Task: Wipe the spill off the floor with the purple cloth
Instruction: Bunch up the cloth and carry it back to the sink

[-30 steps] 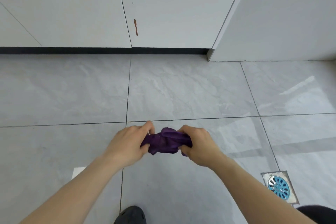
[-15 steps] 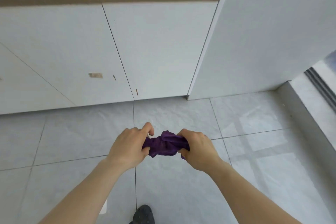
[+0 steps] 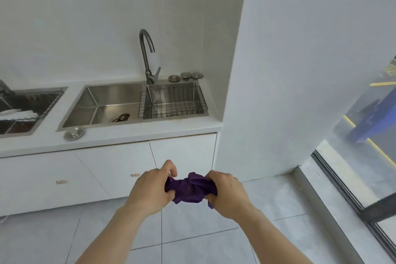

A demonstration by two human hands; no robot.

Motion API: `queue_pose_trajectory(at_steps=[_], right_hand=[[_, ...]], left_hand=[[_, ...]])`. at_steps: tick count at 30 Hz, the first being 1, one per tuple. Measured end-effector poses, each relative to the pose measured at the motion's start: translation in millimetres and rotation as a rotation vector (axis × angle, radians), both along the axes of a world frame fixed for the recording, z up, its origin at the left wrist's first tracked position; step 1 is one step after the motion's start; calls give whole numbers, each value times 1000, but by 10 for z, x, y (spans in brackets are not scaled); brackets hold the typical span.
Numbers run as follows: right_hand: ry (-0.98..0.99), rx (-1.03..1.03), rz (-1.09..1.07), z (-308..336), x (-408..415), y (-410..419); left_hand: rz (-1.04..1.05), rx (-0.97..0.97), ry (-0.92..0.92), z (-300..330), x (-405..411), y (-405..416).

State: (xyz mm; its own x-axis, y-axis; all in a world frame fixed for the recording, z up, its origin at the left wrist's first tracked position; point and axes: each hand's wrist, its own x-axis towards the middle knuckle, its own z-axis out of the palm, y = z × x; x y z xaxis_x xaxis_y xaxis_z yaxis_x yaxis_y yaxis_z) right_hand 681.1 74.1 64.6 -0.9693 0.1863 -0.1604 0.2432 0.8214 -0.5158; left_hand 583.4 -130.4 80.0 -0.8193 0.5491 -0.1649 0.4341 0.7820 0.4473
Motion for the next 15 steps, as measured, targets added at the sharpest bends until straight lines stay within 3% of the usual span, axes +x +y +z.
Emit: queue_pose_trajectory(at_steps=[6, 15], right_hand=[[154, 64, -25, 890, -332, 136], [316, 74, -88, 1692, -1051, 106]], left_hand=[[51, 115, 75, 897, -229, 153], [87, 325, 162, 1648, -912, 185]])
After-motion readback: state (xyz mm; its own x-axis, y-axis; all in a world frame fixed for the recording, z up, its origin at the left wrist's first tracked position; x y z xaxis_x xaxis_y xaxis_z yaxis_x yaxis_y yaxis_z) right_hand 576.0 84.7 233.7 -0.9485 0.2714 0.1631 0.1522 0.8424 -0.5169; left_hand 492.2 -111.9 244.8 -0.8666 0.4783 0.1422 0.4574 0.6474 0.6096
